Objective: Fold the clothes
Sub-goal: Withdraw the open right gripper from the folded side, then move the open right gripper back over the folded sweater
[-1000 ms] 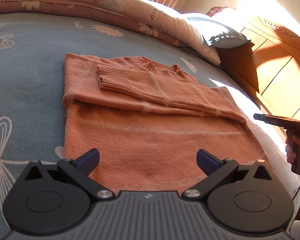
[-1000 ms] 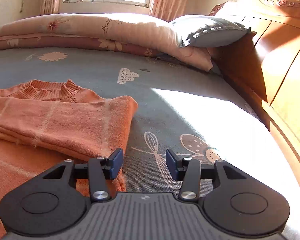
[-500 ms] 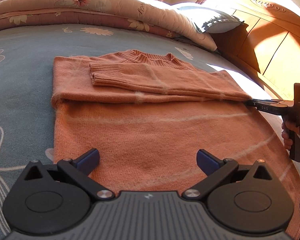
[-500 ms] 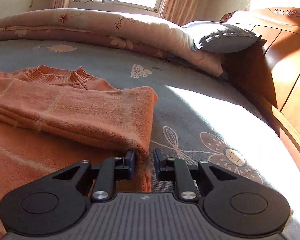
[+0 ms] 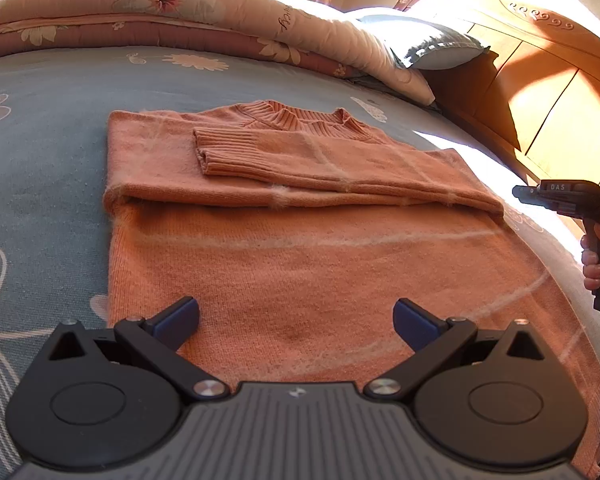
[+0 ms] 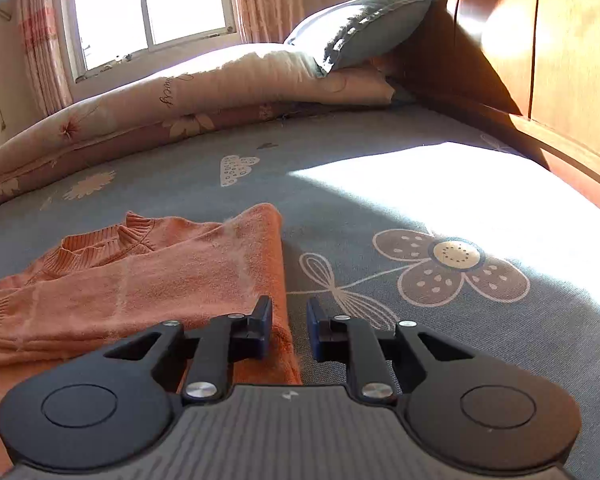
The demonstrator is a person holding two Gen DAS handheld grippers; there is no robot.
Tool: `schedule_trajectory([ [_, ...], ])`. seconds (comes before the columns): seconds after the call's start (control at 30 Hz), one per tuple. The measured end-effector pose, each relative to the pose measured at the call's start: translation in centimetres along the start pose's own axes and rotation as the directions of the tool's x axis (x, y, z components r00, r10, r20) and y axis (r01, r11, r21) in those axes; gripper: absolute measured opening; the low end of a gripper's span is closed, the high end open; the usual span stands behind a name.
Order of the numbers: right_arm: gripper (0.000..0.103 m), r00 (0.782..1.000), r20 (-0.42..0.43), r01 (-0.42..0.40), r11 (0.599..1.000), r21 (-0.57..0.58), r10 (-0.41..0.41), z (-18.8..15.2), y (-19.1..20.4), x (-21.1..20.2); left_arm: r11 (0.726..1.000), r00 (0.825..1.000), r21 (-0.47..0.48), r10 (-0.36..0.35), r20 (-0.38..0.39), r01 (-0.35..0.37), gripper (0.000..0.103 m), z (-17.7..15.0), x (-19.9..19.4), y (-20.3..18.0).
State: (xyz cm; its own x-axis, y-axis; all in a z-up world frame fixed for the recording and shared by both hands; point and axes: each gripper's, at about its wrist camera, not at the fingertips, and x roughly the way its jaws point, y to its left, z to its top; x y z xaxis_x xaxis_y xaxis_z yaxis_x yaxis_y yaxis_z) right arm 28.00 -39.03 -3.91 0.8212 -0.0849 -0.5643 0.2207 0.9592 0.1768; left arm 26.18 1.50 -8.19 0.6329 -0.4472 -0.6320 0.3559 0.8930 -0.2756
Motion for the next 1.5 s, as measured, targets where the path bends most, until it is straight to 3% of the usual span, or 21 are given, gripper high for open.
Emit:
schedule_trajectory([
  [0.13, 0.018, 0.999, 0.015, -0.04, 0.998, -0.055, 0.041, 1.2, 2.6, 1.5, 1.0, 1.0, 0.006, 0.002, 0.001, -0.002, 0.102, 0.0, 0.1, 0.0],
  [0.33, 0.017, 0.996, -0.045, 0.069, 0.973, -0.219, -0.081, -0.5, 5.2, 6.0, 1.0, 1.0, 0.018, 0.001, -0.002, -0.001, 0.102, 0.0, 0.1, 0.0],
  [0.43, 0.013, 0.989, -0.037, 0.137, 0.972, -0.189, -0.146, -1.1, 2.4, 6.8, 1.0, 1.0, 0.008, -0.005, -0.001, 0.005, 0.102, 0.0, 0.0, 0.2],
  [0.53, 0.015, 0.993, -0.051, 0.101, 0.99, -0.099, -0.106, 0.0, 0.7, 6.0, 1.0, 1.0, 0.011, -0.003, 0.001, 0.003, 0.102, 0.0, 0.1, 0.2],
  [0.77, 0.015, 1.0, -0.002, 0.019, 0.992, -0.128, -0.02, 3.1, 3.3, 6.8, 0.999, 1.0, 0.041, 0.009, 0.002, -0.009, 0.102, -0.1, 0.3, -0.1],
  [0.87, 0.015, 0.997, -0.049, 0.053, 0.984, -0.168, -0.062, 3.2, 3.9, 9.6, 0.998, 1.0, 0.063, 0.017, 0.002, -0.017, 0.102, -0.2, 0.4, -0.3],
  [1.17, 0.013, 0.998, -0.02, 0.057, 0.988, -0.146, -0.061, 3.8, 2.5, 10.2, 0.996, 1.0, 0.088, 0.028, 0.007, -0.029, 0.102, -0.4, 0.4, -0.5],
  [1.27, 0.013, 0.994, -0.037, 0.092, 0.983, -0.161, -0.1, 4.9, 2.8, 12.3, 0.994, 0.999, 0.102, 0.033, 0.008, -0.034, 0.102, -0.5, 0.5, -0.6],
  [1.37, 0.013, 0.99, -0.086, 0.102, 0.985, -0.138, -0.114, 4.8, 1.6, 15.0, 0.994, 0.999, 0.106, 0.032, 0.007, -0.032, 0.102, -0.5, 0.5, -0.5],
  [1.5, 0.014, 0.992, -0.088, 0.081, 0.995, -0.063, -0.086, 5.8, 0.6, 14.2, 0.995, 1.0, 0.101, 0.026, 0.008, -0.027, 0.102, -0.5, 0.4, -0.4],
])
